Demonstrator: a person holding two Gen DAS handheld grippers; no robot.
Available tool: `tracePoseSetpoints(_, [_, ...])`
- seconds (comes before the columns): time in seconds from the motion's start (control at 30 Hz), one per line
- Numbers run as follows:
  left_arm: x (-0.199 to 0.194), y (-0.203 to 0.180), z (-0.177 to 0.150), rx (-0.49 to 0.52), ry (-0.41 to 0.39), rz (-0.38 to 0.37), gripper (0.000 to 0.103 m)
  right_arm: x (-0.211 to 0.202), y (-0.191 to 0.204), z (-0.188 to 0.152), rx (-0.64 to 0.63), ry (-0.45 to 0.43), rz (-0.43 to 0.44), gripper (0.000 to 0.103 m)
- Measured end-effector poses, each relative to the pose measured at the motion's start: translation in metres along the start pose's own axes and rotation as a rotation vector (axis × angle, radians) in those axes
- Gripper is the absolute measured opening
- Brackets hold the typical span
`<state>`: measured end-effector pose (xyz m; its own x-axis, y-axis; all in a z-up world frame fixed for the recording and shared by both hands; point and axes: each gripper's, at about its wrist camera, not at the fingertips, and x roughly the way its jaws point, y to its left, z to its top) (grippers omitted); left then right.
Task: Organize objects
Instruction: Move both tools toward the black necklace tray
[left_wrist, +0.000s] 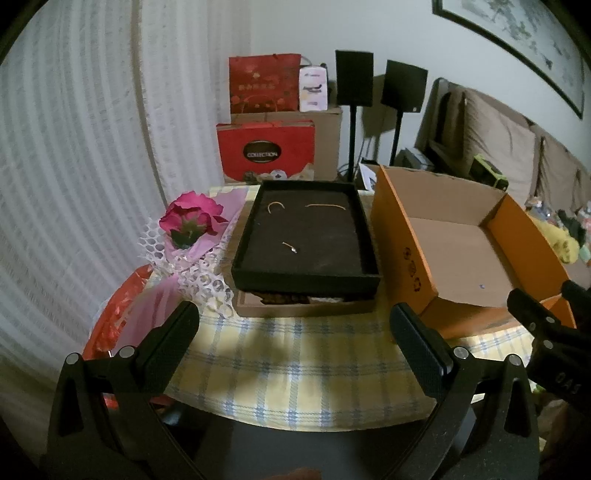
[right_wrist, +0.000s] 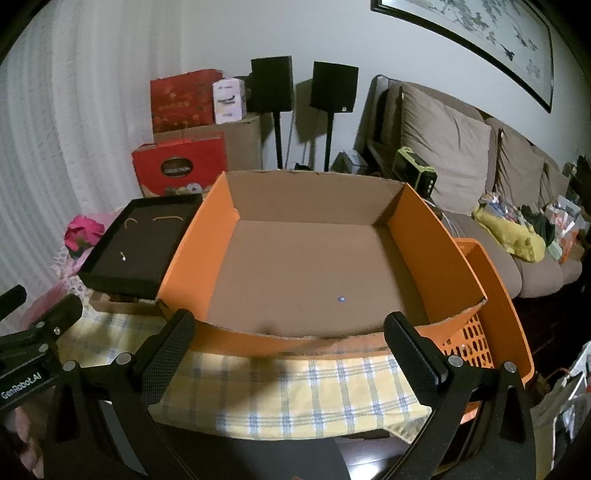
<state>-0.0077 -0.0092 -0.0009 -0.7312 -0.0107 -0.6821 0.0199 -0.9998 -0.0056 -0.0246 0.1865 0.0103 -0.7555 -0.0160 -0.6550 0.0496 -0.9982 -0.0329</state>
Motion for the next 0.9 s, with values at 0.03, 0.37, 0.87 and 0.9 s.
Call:
tracePoseSetpoints(0.03, [0.000, 0.000, 0.000, 0.002, -0.001, 0.000, 0.103, -0.001, 0.001, 0.000, -0.001, -0.003, 0.001, 0.103])
tracePoseSetpoints(0.37, [0.011, 0.022, 0.009, -0.041, 0.010, -0.018, 0.103, 0.001, 0.007, 0.015, -0.038, -0.006, 0.040, 0.103])
tracePoseSetpoints(0.87, [0.049, 0.073, 0.045, -0.072, 0.035, 0.019, 0.083, 0.013, 0.052, 0.077, -0.129, -0.010, 0.182, 0.094])
tracePoseSetpoints(0.9, [0.052, 0.075, 0.046, -0.074, 0.041, 0.018, 0.083, 0.016, 0.058, 0.081, -0.140, -0.004, 0.191, 0.090])
